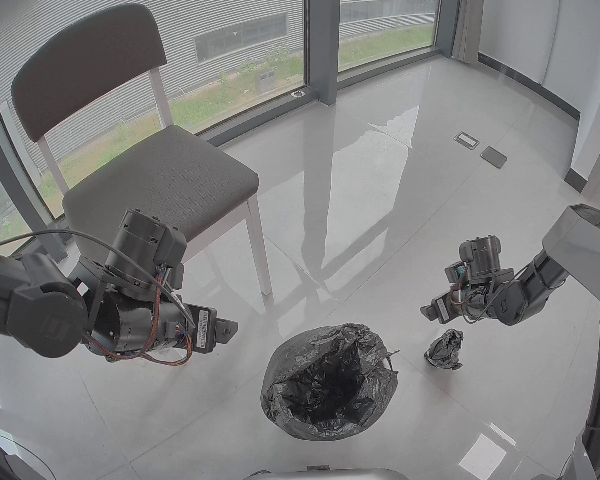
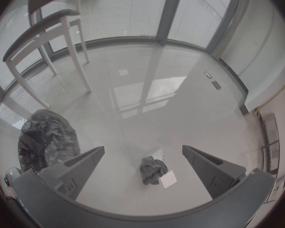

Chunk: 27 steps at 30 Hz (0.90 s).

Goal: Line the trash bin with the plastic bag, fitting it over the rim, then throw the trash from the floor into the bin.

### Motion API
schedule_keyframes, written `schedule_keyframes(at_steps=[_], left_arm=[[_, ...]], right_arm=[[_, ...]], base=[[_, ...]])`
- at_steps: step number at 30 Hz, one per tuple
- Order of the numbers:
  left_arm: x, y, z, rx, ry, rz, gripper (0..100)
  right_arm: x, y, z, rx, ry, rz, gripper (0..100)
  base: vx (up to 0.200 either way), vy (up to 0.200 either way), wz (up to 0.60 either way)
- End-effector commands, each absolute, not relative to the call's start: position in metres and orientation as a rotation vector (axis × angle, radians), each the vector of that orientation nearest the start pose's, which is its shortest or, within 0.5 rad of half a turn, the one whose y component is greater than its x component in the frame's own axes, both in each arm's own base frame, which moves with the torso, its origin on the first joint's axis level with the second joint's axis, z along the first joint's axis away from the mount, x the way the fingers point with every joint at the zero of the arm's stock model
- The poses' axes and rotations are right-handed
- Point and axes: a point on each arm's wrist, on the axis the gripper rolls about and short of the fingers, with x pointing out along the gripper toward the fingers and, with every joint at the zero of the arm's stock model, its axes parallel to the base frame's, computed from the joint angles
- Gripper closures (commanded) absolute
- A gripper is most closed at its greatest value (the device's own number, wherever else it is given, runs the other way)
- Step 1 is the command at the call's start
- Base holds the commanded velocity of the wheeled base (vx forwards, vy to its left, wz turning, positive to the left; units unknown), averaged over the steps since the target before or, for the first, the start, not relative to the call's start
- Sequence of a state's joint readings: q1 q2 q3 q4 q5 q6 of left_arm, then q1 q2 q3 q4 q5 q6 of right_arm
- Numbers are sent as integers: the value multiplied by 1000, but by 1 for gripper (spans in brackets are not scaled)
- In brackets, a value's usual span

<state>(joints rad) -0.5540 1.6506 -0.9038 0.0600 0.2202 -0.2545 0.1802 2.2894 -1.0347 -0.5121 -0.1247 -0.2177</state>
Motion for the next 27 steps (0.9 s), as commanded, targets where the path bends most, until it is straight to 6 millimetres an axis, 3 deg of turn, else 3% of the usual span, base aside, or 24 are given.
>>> schedule_keyframes(at_steps=[1, 5, 12, 27], left_arm=[[237, -141, 163, 63, 777, -218, 0], [236, -140, 163, 62, 779, -214, 0], [236, -137, 162, 62, 781, -204, 0], [234, -136, 165, 64, 771, -201, 0]], right_arm=[[402, 45, -17, -305, 807, 81, 0], [419, 44, -35, -302, 815, 74, 0], [435, 46, -49, -301, 827, 76, 0], [432, 40, -54, -306, 868, 72, 0]], base=[[0, 0, 0], [0, 0, 0], [0, 0, 0], [0, 0, 0]])
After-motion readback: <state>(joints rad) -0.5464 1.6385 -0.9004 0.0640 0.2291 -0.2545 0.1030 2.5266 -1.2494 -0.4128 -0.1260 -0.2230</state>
